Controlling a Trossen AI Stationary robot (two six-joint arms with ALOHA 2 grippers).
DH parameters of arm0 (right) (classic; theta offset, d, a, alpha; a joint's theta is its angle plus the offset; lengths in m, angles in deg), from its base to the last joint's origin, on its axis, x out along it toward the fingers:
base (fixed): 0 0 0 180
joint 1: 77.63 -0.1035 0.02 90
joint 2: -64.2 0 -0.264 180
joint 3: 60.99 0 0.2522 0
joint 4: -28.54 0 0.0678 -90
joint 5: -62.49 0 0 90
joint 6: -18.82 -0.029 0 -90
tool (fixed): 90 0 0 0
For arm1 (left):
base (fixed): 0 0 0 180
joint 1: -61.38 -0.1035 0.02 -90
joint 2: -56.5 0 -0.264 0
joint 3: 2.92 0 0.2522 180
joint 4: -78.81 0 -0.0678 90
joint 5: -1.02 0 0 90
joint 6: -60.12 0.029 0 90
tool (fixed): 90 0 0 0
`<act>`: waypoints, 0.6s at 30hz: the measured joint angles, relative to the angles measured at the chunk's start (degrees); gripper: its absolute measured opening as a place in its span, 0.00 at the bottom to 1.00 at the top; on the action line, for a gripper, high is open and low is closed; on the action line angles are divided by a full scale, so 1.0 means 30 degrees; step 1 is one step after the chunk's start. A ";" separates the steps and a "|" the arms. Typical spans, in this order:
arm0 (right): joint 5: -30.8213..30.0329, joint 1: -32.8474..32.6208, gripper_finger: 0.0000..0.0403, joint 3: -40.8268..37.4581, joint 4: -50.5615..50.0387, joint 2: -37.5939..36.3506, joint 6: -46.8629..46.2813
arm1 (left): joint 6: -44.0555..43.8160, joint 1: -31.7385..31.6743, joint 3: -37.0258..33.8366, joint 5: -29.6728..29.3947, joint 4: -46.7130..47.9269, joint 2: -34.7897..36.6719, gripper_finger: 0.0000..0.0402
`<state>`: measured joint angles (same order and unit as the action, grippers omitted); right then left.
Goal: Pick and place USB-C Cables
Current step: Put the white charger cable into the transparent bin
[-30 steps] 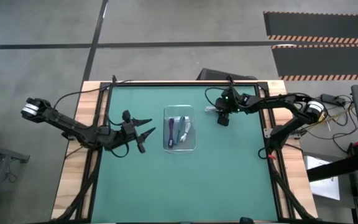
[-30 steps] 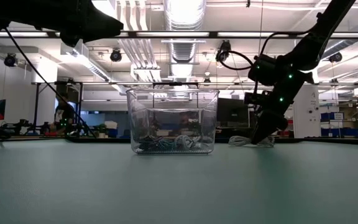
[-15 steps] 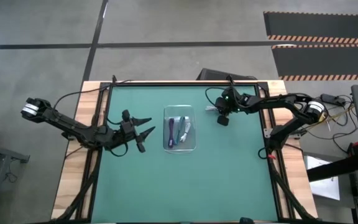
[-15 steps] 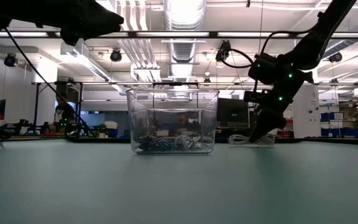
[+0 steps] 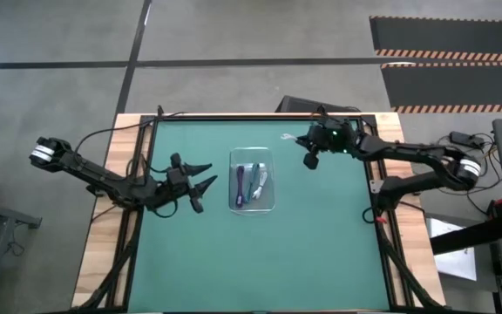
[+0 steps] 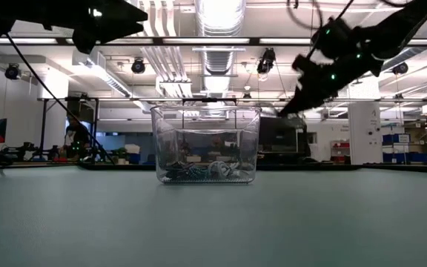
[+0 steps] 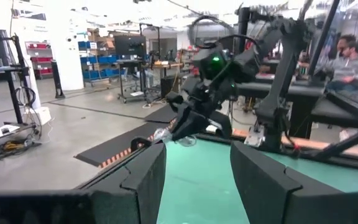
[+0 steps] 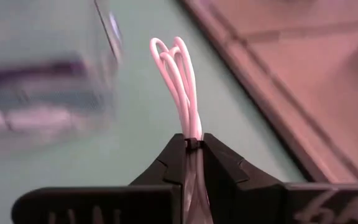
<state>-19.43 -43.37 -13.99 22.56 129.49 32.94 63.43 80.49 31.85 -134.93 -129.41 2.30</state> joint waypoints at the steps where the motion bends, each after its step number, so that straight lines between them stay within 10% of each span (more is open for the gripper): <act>1: 0.0048 -0.0286 0.06 -0.0241 0.0843 -0.0402 -0.0371 | 0.0000 0.0000 0.0000 0.0000 -0.0211 0.0000 0.41; 18: 0.0319 -0.5390 0.05 -0.3959 1.6497 -0.1363 -0.3275 | 0.0015 0.0000 0.0000 0.0094 -0.2683 0.0000 0.41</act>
<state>-18.47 -59.54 -25.87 72.05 125.40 23.12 63.48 80.49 31.85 -134.65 -137.46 2.30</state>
